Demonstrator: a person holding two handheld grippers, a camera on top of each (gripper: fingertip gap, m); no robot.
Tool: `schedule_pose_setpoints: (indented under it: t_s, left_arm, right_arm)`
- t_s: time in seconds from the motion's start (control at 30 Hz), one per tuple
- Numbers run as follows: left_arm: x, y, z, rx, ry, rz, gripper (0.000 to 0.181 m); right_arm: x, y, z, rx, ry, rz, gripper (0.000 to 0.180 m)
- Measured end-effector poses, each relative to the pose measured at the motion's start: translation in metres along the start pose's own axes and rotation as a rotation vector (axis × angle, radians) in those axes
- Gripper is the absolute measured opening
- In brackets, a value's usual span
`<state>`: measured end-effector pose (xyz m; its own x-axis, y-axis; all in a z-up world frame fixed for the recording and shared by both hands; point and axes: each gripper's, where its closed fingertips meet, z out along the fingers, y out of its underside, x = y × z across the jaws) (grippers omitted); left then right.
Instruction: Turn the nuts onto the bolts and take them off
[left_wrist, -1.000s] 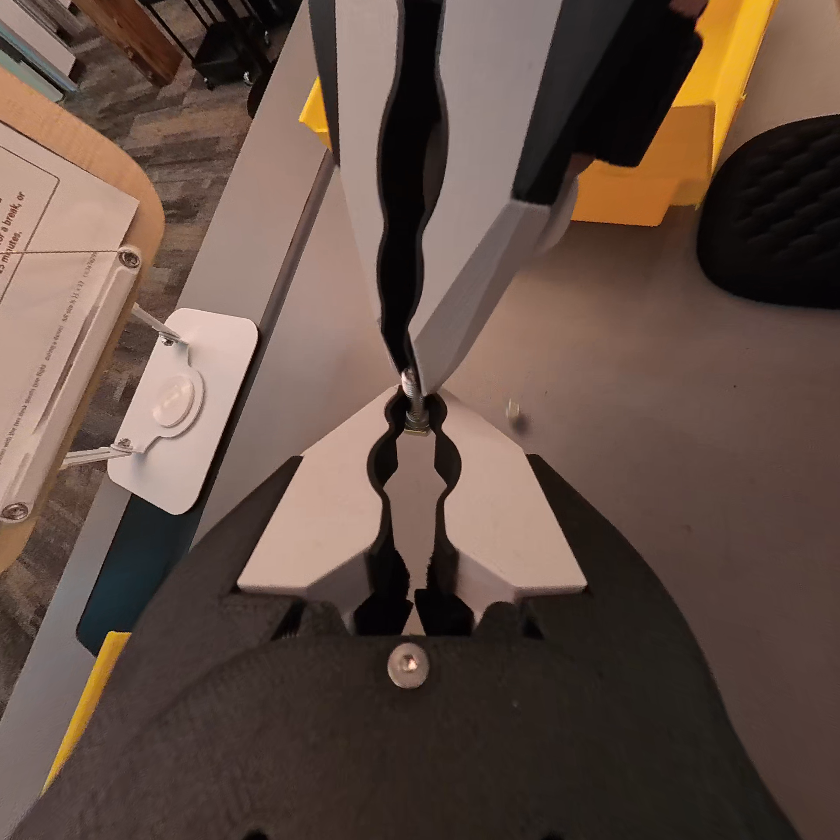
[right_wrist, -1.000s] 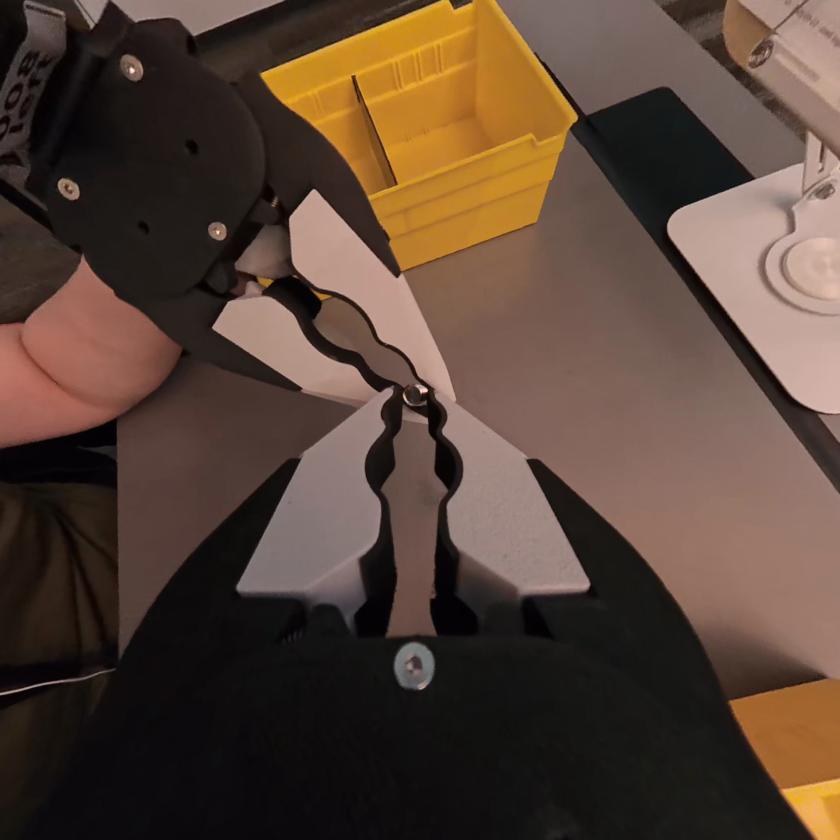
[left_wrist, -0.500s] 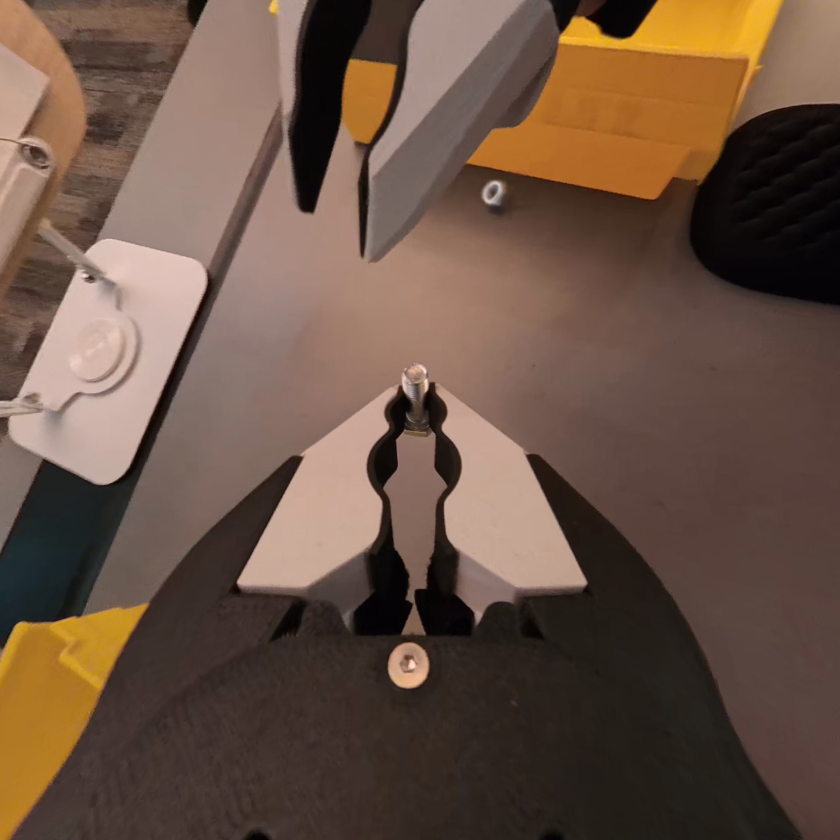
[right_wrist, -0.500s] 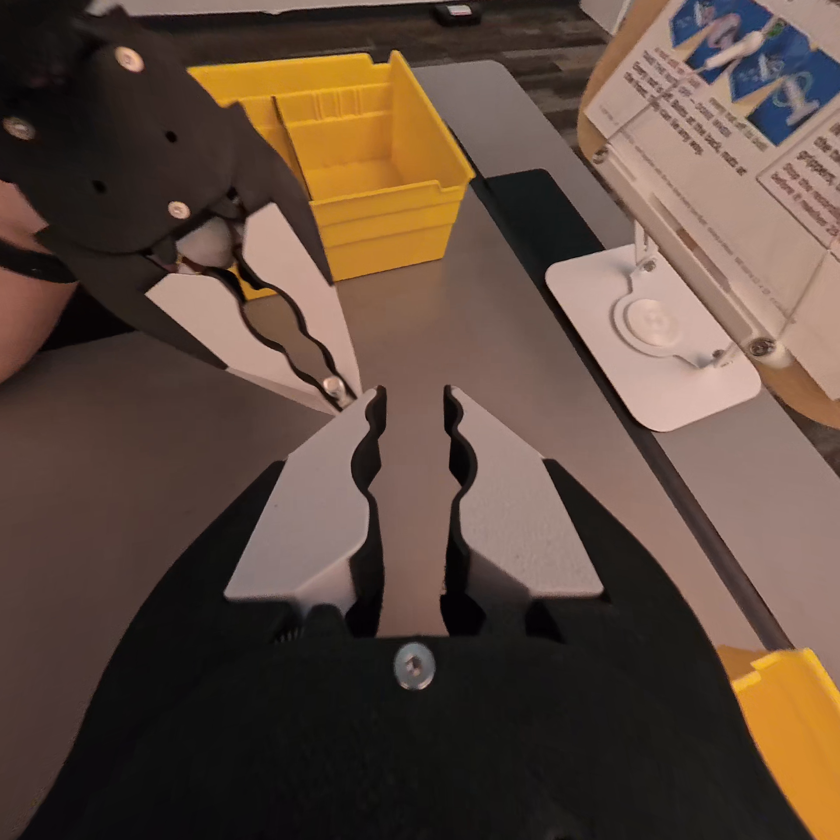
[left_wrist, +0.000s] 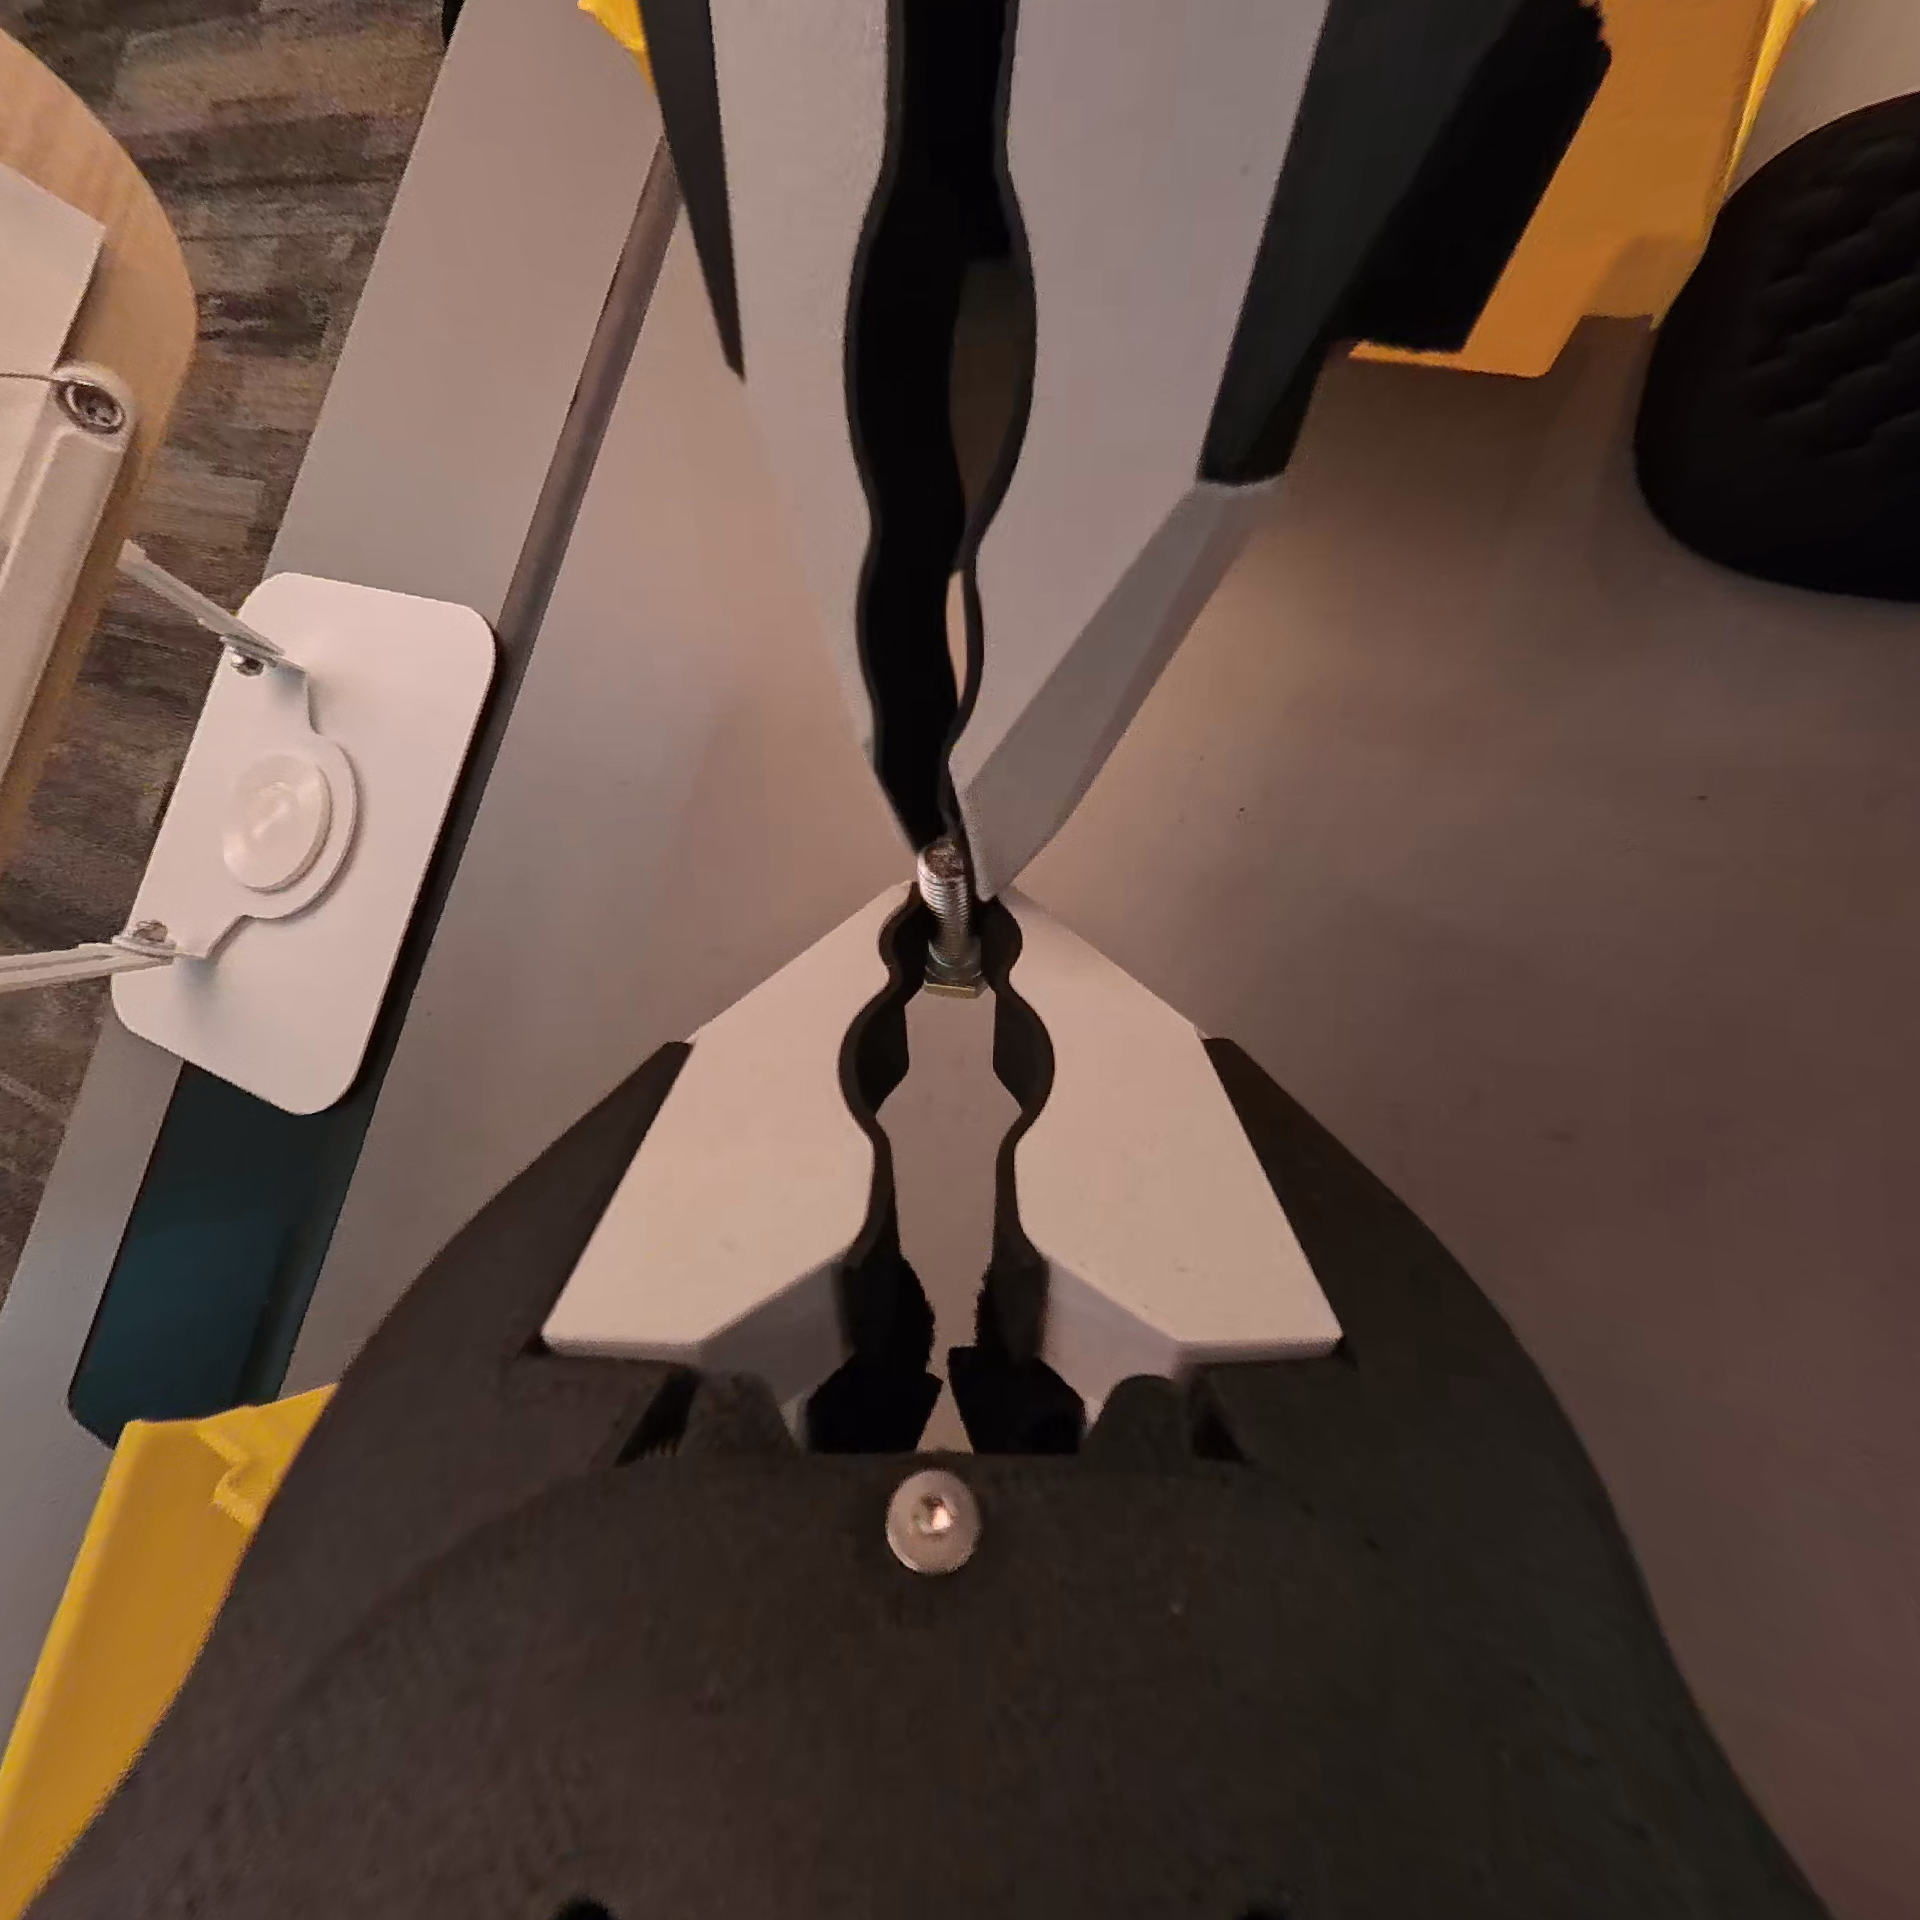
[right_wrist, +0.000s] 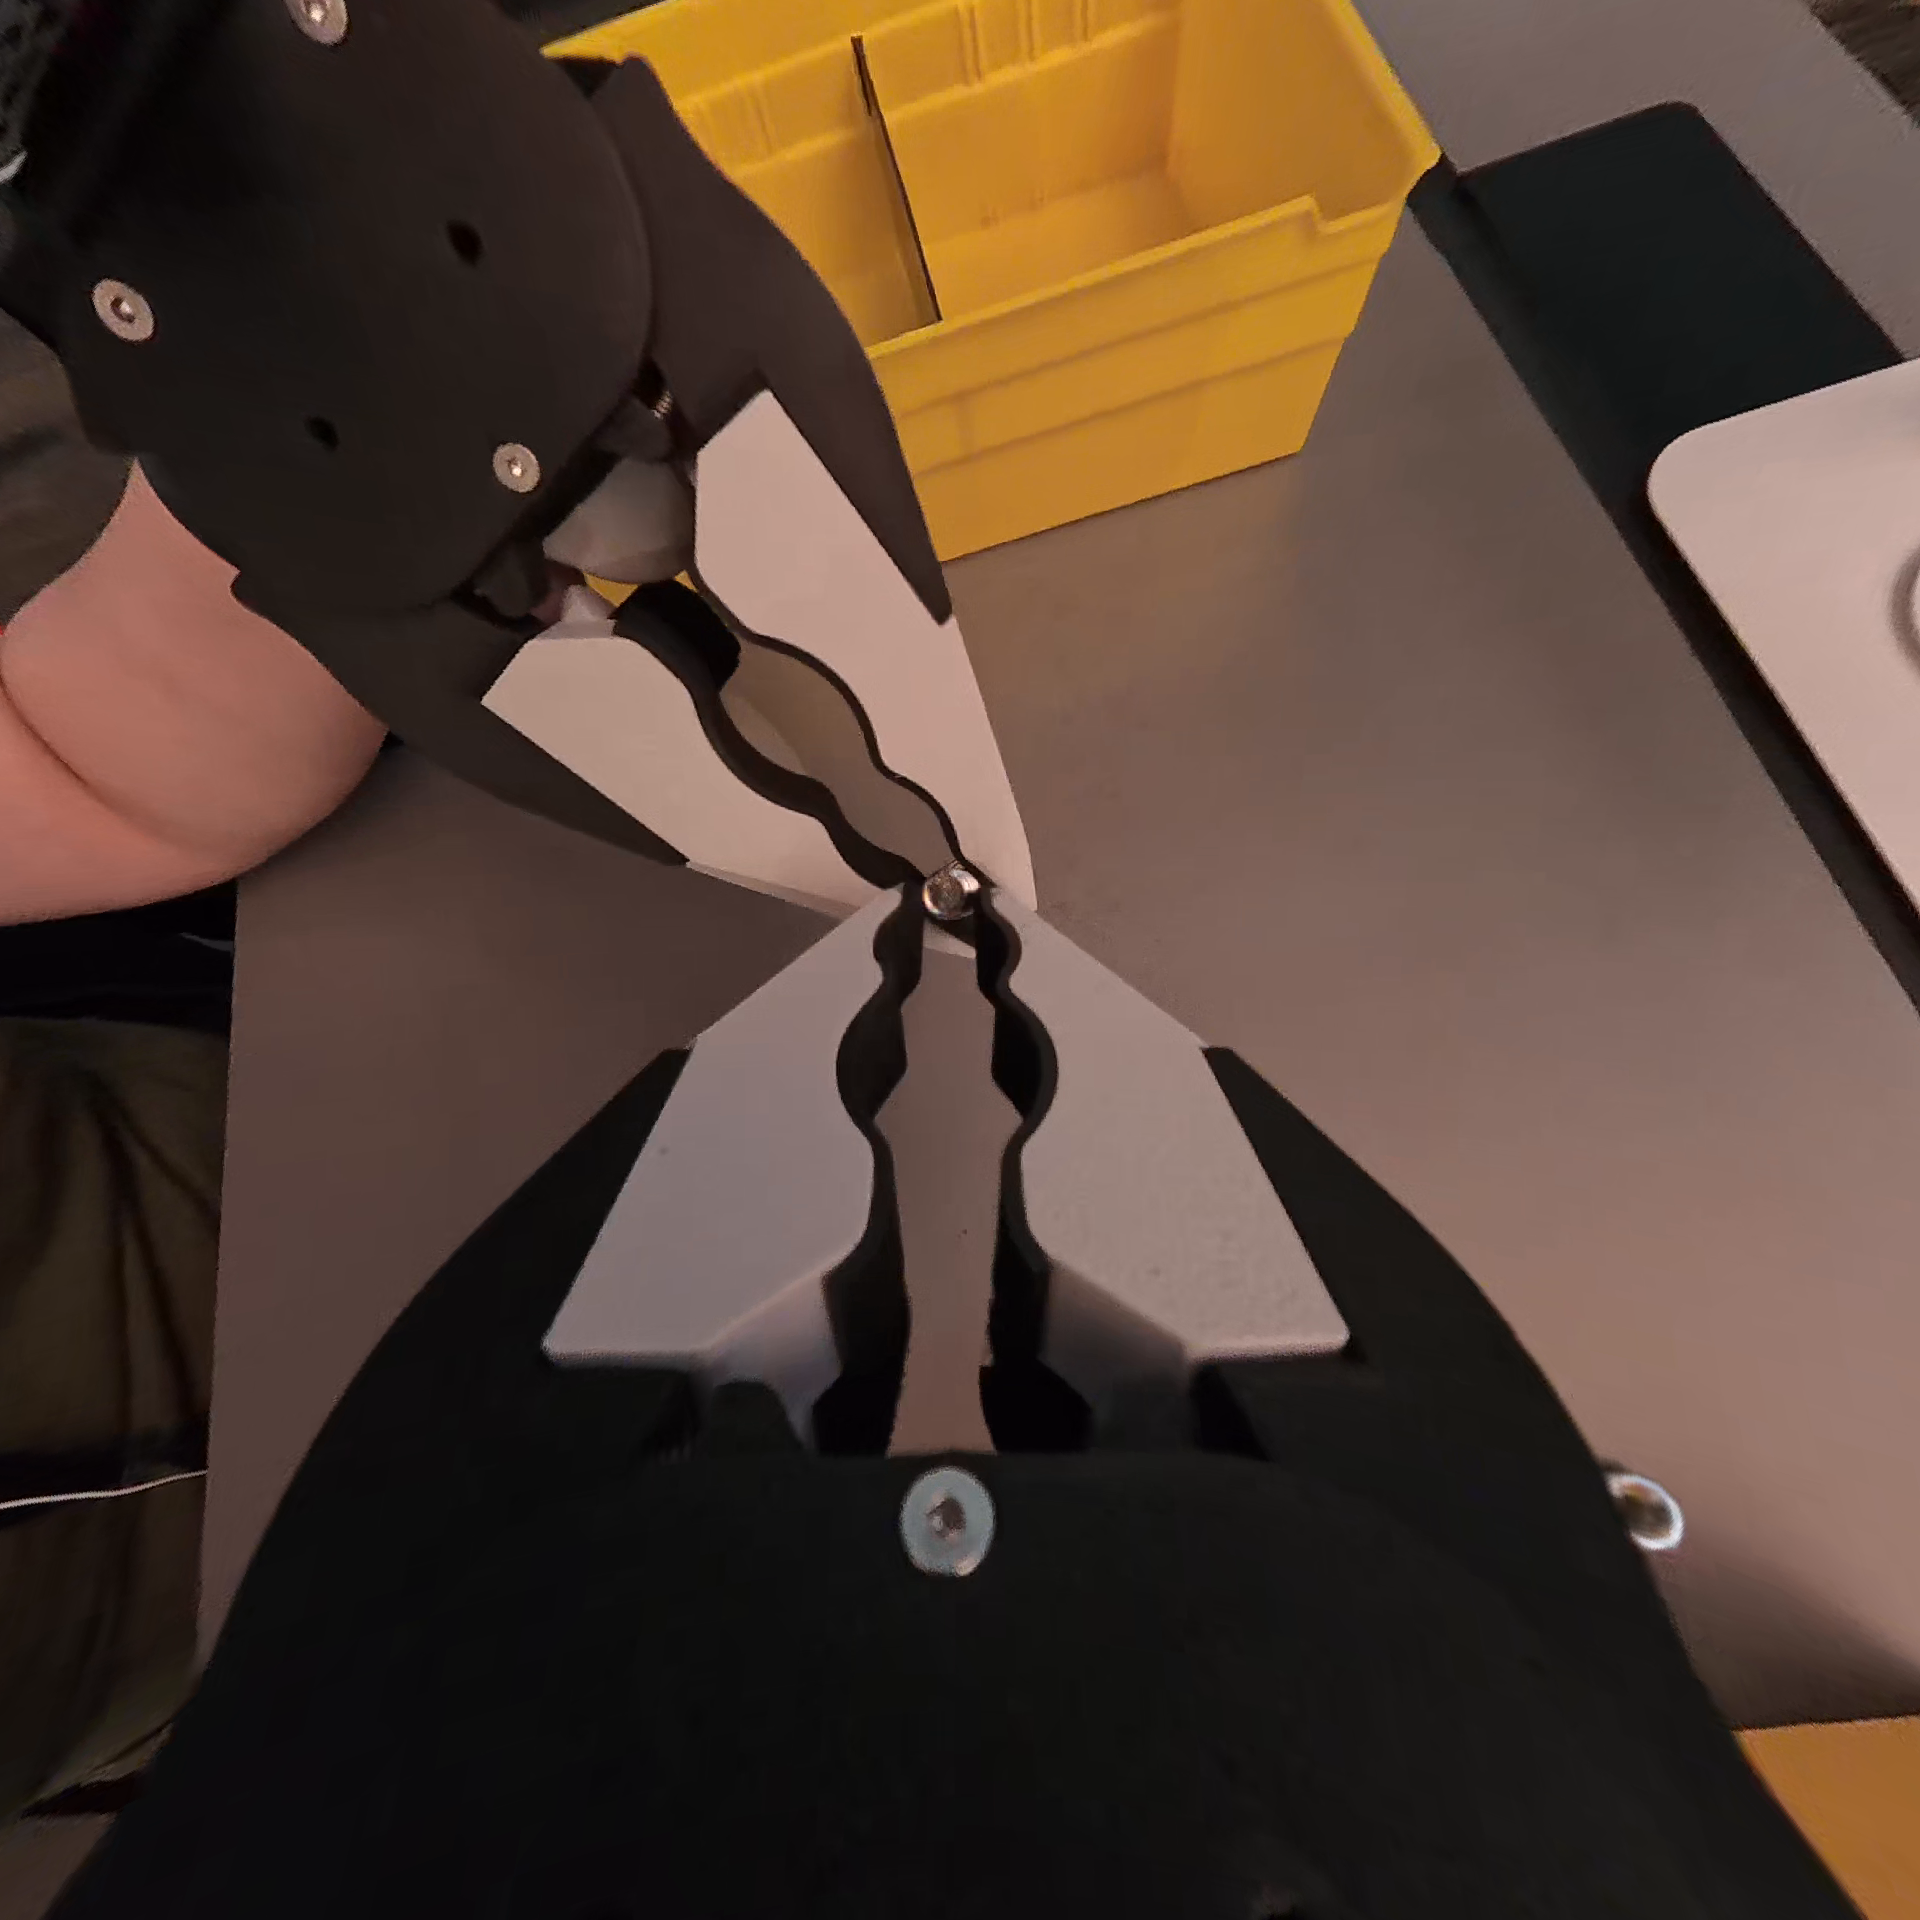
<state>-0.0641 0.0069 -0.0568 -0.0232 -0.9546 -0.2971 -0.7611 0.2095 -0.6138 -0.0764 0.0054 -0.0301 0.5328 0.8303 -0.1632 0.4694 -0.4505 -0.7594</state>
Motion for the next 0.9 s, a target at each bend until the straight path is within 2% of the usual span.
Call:
schedule_pose_setpoints:
  t_s: [0.13, 0.27, 0.53, 0.63, 0.8, 0.9]
  left_arm:
    - [-0.002, -0.004, 0.0, 0.061, -0.001, -0.006, 0.01]
    - [-0.011, -0.005, -0.003, 0.135, -0.016, -0.054, 0.028]
    - [-0.004, -0.021, -0.019, 0.333, 0.149, -0.165, 0.048]
    - [0.002, -0.03, -0.024, 0.403, 0.186, -0.15, 0.047]
    - [0.008, -0.047, -0.031, 0.517, 0.173, -0.099, 0.02]
    - [0.018, -0.052, -0.034, 0.549, 0.229, -0.082, 0.023]
  right_arm:
    - [0.005, -0.003, -0.003, 0.021, 0.002, 0.043, 0.007]
    - [0.006, -0.004, -0.008, 0.037, -0.017, 0.067, 0.007]
    - [-0.001, -0.019, -0.033, 0.138, -0.066, 0.079, 0.007]
    - [-0.01, -0.025, -0.045, 0.181, -0.11, 0.079, 0.007]
    - [-0.014, -0.03, -0.056, 0.21, -0.111, 0.061, 0.007]
    - [-0.025, -0.028, -0.06, 0.208, -0.165, 0.005, 0.007]
